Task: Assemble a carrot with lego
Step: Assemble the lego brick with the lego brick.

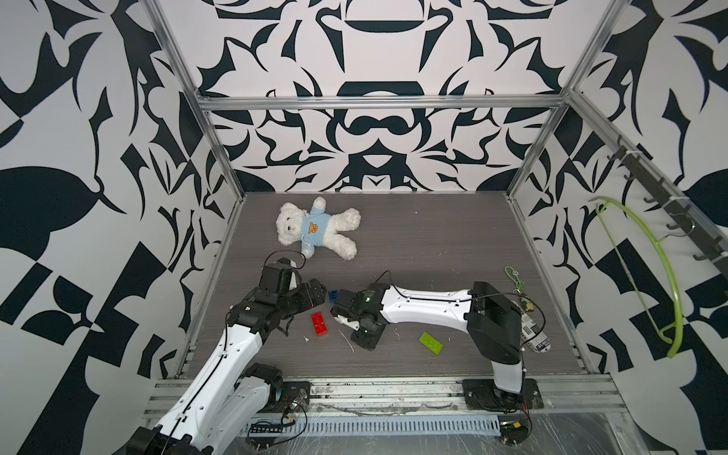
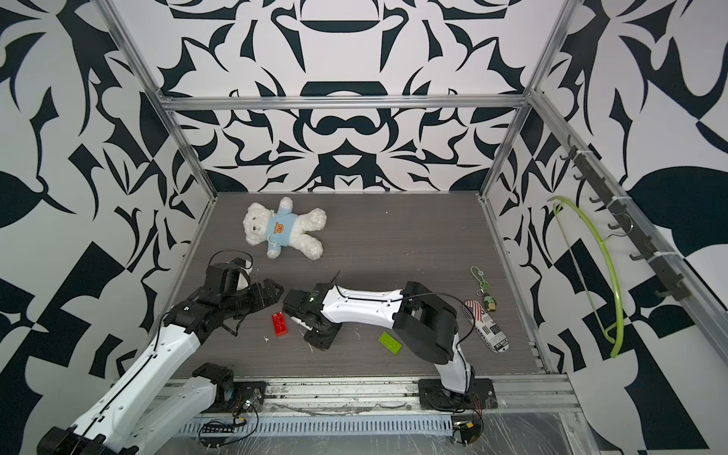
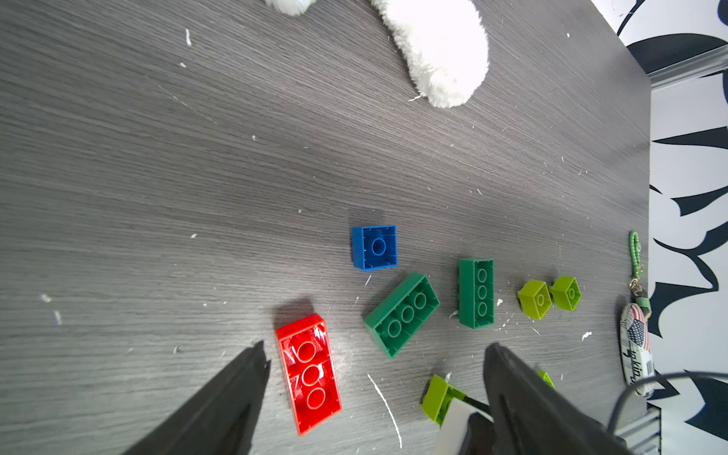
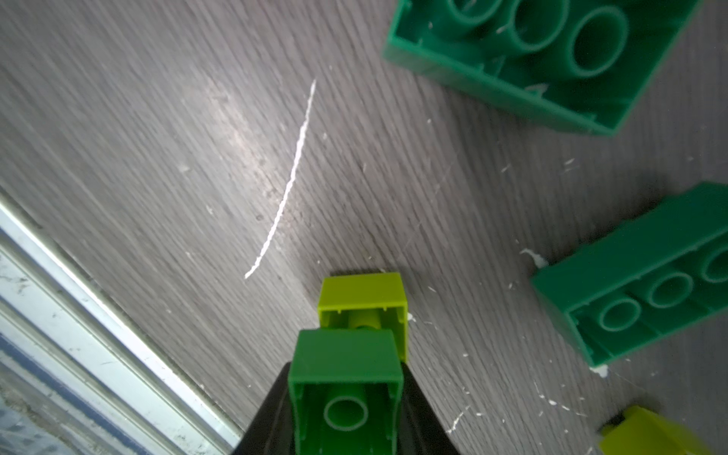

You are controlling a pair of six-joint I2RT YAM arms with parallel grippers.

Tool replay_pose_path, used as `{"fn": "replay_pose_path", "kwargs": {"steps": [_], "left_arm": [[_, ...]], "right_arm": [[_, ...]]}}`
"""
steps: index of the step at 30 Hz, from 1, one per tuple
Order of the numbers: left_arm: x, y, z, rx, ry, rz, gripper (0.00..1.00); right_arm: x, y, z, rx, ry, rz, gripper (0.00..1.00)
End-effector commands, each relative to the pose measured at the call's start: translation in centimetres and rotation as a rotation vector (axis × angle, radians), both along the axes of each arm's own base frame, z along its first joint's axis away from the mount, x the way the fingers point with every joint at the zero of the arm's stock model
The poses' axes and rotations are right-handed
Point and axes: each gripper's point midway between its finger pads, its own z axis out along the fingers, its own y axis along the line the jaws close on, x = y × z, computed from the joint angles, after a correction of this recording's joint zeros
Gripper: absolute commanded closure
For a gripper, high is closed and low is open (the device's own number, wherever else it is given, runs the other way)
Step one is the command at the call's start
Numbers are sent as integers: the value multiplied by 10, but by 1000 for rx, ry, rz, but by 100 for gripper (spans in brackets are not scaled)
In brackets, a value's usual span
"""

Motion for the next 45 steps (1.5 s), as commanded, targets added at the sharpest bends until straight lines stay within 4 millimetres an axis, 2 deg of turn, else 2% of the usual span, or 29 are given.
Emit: {"fn": "replay_pose_path", "kwargs": {"steps": [1, 22, 34, 45], "left_arm": [[-1, -2, 1, -7, -4, -17, 7], [-2, -5, -1, -22, 4, -28, 8], [-2, -6, -2, -25, 6, -29, 8], [-2, -6, -1, -29, 4, -26, 8]], "right_arm": [[2, 6, 6, 6, -19, 27, 75], [14, 2, 10, 7, -30, 28, 75], [13, 0, 1, -7, -14, 33, 75], [9, -2, 4, -2, 4, 0, 75]]}}
